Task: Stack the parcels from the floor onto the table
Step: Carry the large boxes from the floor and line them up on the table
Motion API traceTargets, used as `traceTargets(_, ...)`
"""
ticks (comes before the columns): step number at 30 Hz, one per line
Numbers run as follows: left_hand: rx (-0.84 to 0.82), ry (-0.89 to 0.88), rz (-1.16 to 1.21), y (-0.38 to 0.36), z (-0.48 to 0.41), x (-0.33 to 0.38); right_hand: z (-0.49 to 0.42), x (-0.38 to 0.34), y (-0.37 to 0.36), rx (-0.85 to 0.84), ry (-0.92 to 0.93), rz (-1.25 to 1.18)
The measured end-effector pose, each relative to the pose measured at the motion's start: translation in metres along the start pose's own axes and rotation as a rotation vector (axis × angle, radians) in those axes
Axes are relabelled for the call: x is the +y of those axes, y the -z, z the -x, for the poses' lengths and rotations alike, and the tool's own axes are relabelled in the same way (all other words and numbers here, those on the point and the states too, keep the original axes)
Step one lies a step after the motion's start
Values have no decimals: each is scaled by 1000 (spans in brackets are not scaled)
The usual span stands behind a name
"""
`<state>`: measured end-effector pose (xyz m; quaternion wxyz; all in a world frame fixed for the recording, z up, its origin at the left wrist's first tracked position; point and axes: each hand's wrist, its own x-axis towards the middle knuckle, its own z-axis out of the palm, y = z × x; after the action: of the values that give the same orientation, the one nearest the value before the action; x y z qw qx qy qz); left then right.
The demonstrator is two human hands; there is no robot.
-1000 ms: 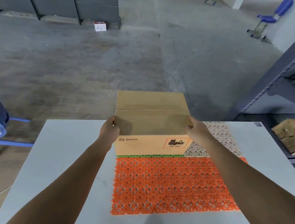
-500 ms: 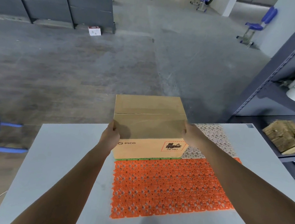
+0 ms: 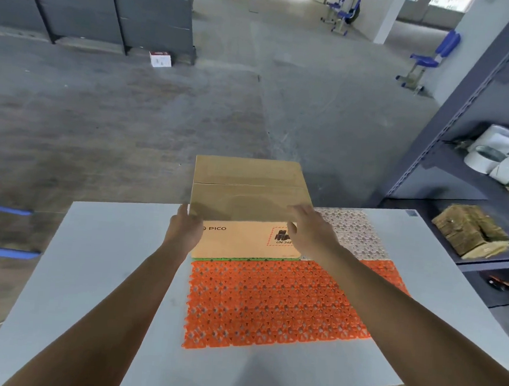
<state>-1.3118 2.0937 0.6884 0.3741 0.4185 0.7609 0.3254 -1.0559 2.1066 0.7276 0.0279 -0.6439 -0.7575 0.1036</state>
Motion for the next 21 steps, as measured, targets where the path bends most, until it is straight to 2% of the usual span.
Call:
traceTargets(6,97,-16,-91,-5,75,-13,34,4,-13,17,223,-123)
traceTargets(12,279,-1,-183,-22,193,-48,88,6,-39,-110,487,-190)
traceTargets(17,362,138,-164,-32,293,-78,151,-16,-63,-213,664,-222)
traceTargets(21,495,246,-200,-21,364,-112,204,-44,-84,-317,791,-267)
